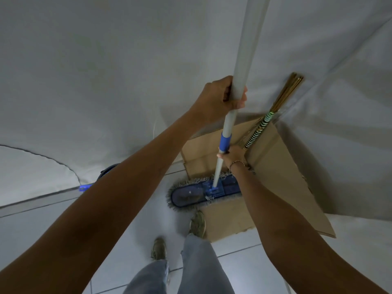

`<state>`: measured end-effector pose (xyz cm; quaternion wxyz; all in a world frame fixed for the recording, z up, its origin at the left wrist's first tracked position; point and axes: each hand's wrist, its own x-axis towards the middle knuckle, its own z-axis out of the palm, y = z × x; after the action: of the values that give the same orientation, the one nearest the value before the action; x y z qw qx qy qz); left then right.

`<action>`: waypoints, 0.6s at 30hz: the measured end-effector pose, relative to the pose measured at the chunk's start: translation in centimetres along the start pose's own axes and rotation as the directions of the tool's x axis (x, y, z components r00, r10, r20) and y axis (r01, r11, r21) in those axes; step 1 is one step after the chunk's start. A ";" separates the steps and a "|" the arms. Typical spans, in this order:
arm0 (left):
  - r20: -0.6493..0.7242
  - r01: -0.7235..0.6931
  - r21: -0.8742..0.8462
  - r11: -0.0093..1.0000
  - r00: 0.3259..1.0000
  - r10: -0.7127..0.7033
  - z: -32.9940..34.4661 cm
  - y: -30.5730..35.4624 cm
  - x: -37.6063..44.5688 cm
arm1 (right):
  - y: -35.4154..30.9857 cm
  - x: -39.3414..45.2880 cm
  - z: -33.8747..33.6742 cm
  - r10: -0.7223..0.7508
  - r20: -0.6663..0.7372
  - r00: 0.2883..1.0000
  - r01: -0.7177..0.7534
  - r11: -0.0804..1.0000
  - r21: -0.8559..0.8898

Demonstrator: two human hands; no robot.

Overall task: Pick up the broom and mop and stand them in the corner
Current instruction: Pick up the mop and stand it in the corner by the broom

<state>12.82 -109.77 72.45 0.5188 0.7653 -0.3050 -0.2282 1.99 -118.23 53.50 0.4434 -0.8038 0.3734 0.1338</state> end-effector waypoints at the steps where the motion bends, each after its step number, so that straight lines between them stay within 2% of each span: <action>1: -0.001 0.000 0.007 1.000 1.000 0.000 -0.2 -0.1 0.3 | -0.2 0.2 -0.1 -0.015 -0.002 1.000 0.015 1.000 -0.015; 4: -0.032 0.007 -0.011 1.000 0.999 -0.008 -1.1 -0.4 1.2 | -1.2 1.1 -0.5 -0.082 0.033 0.996 0.084 0.994 -0.070; 7: -0.059 0.007 -0.032 0.999 0.998 -0.009 -2.0 0.0 2.1 | -2.3 1.6 -0.8 -0.109 0.009 0.994 0.110 0.991 -0.078; 13: 0.007 0.029 0.009 1.000 1.000 -0.029 -1.5 -1.7 1.5 | -2.1 2.1 -0.1 -0.018 0.048 0.999 0.024 0.991 -0.130; 18: 0.013 0.066 -0.010 0.998 0.998 -0.065 -1.8 -1.8 2.3 | -2.4 2.7 -0.4 -0.018 0.070 0.997 0.026 0.994 -0.110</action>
<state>16.09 -109.73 71.29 0.5129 0.7708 -0.2820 -0.2515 5.52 -119.07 53.65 0.4122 -0.8261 0.3410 0.1771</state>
